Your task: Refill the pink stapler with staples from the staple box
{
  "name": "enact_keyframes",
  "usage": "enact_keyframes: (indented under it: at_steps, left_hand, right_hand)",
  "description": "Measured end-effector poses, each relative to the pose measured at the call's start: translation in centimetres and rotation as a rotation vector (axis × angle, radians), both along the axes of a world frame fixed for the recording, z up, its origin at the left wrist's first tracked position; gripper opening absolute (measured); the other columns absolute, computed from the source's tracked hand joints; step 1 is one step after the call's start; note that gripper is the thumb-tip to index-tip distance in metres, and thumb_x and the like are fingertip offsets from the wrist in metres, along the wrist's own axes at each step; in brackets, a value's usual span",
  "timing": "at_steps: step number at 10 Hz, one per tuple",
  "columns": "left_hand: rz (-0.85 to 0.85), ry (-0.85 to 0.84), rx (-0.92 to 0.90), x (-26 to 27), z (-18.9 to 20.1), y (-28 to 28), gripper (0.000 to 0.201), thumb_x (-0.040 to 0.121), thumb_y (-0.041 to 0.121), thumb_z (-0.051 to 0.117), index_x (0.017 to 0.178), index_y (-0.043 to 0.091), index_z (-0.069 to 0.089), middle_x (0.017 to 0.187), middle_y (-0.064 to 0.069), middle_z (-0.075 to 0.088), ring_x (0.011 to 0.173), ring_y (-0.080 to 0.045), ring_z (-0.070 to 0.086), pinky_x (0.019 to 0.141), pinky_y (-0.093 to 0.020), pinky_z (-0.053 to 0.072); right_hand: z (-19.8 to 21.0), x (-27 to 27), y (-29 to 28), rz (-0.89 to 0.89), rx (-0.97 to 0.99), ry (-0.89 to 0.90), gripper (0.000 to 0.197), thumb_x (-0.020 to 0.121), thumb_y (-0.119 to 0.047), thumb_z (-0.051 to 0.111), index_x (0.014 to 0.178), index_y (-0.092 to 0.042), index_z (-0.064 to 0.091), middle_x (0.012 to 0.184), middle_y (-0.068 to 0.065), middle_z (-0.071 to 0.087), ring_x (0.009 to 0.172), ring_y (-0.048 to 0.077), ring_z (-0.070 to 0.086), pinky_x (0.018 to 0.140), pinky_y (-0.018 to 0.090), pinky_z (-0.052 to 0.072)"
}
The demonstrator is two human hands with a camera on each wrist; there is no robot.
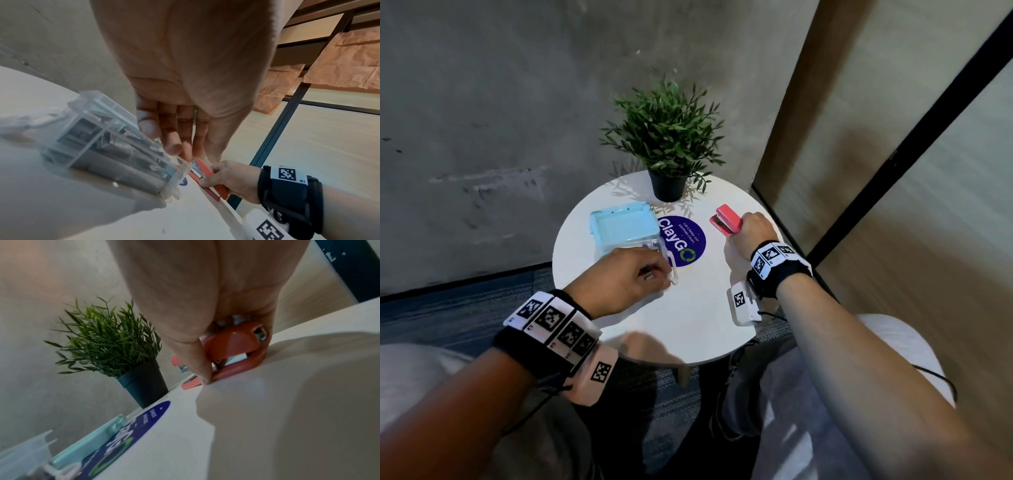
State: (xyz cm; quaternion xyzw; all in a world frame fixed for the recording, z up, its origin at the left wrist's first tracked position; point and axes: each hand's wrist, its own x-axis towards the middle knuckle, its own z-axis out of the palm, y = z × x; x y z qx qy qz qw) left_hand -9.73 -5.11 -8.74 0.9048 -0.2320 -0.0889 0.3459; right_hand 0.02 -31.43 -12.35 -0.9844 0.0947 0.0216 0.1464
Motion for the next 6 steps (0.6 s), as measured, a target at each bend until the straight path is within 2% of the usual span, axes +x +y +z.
enact_keyframes:
  at_steps: [1, 2, 3, 4, 5, 6]
  left_hand:
    - [0.007, 0.001, 0.009, 0.1, -0.1, 0.0, 0.012, 0.087, 0.034, 0.071, 0.097, 0.027, 0.071, 0.093, 0.015, 0.07, 0.084, -0.001, 0.062, 0.076, -0.024, 0.048]
    - [0.008, 0.007, 0.011, 0.1, 0.2, 0.1, 0.013, 0.087, 0.034, 0.072, 0.097, 0.026, 0.072, 0.094, 0.015, 0.07, 0.084, -0.001, 0.062, 0.075, -0.022, 0.047]
    - [0.01, 0.006, 0.015, 0.0, 0.3, 0.0, 0.012, 0.087, 0.033, 0.071, 0.097, 0.027, 0.072, 0.092, 0.015, 0.07, 0.082, 0.001, 0.061, 0.071, -0.018, 0.044]
    - [0.016, 0.018, 0.025, -0.1, 0.4, 0.0, 0.013, 0.087, 0.034, 0.071, 0.098, 0.027, 0.072, 0.092, 0.015, 0.069, 0.082, 0.001, 0.061, 0.073, -0.02, 0.046]
    - [0.02, 0.019, 0.035, -0.3, 0.6, 0.2, 0.014, 0.087, 0.035, 0.071, 0.097, 0.027, 0.071, 0.092, 0.015, 0.07, 0.082, -0.001, 0.061, 0.074, -0.023, 0.048]
    - [-0.007, -0.013, 0.083, -0.2, 1.5, -0.5, 0.014, 0.089, 0.036, 0.067, 0.097, 0.026, 0.071, 0.093, 0.013, 0.069, 0.08, -0.005, 0.059, 0.073, -0.026, 0.048]
  right_hand:
    - [0.1, -0.2, -0.2, -0.002, 0.029, 0.015, 0.035, 0.085, -0.021, 0.066, 0.114, -0.003, 0.061, 0.119, 0.02, 0.062, 0.11, 0.039, 0.059, 0.092, 0.041, 0.047]
    - [0.2, -0.1, -0.4, -0.001, 0.059, 0.035, 0.038, 0.081, -0.02, 0.067, 0.114, -0.004, 0.059, 0.118, 0.019, 0.062, 0.109, 0.038, 0.059, 0.092, 0.042, 0.049]
    - [0.5, -0.1, -0.5, 0.007, 0.038, 0.054, 0.036, 0.082, -0.022, 0.067, 0.113, -0.004, 0.061, 0.116, 0.018, 0.062, 0.106, 0.038, 0.06, 0.09, 0.04, 0.049]
    - [0.3, 0.1, -0.6, 0.022, 0.018, 0.032, 0.03, 0.085, -0.021, 0.065, 0.108, -0.004, 0.064, 0.113, 0.019, 0.064, 0.102, 0.038, 0.061, 0.086, 0.04, 0.048]
    - [0.7, -0.2, -0.4, 0.021, 0.041, 0.071, 0.036, 0.083, -0.025, 0.067, 0.113, -0.005, 0.062, 0.115, 0.019, 0.064, 0.104, 0.037, 0.06, 0.088, 0.04, 0.048]
    - [1.4, 0.0, -0.3, -0.011, 0.093, 0.066, 0.052, 0.082, -0.033, 0.069, 0.125, -0.006, 0.056, 0.124, 0.019, 0.059, 0.111, 0.038, 0.058, 0.092, 0.041, 0.049]
